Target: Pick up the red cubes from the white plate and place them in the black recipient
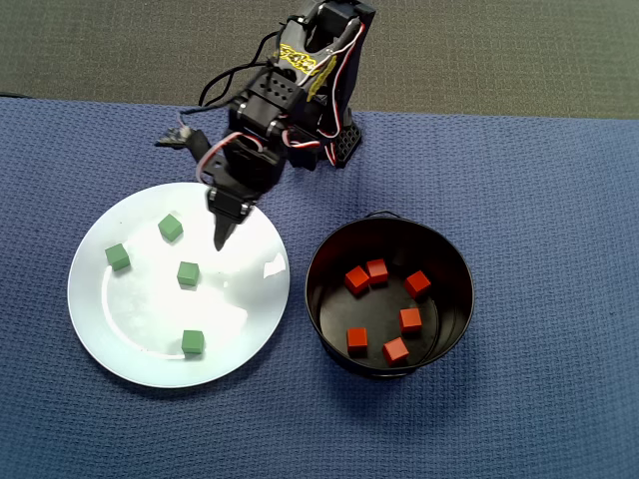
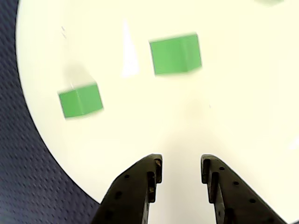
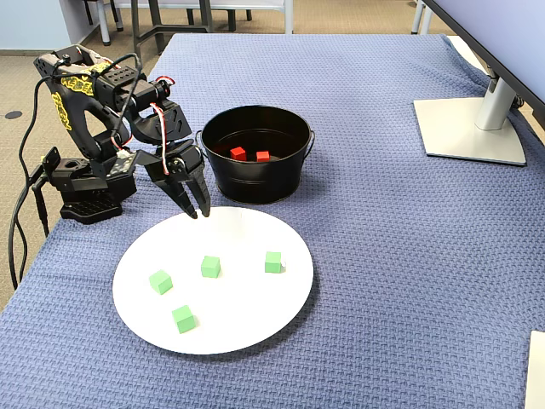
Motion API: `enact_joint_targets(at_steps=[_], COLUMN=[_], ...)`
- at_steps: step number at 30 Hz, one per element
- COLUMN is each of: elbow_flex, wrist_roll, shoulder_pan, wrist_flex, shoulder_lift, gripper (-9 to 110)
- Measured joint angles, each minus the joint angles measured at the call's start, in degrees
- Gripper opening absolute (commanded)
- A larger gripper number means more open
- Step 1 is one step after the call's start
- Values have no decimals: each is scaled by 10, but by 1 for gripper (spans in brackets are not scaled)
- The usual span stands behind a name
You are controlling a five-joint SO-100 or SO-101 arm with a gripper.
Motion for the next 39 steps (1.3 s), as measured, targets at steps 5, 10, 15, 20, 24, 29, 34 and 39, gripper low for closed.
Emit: enact_joint_targets(at_steps=[5, 10, 15, 20, 24, 29, 34, 39], elbow_flex=[81, 152, 196, 221, 255, 273, 280, 280], wrist_roll=[14, 33, 57, 92, 99, 100, 100, 100], shoulder_pan=[-61, -116, -171, -254, -277, -280, -280, -280], wrist_flex=[0, 6, 53, 115, 137, 156, 164, 169], shoulder_lift=[68, 140, 212, 272, 314, 359, 386, 395], gripper=[0, 0, 0, 0, 0, 0, 0, 0])
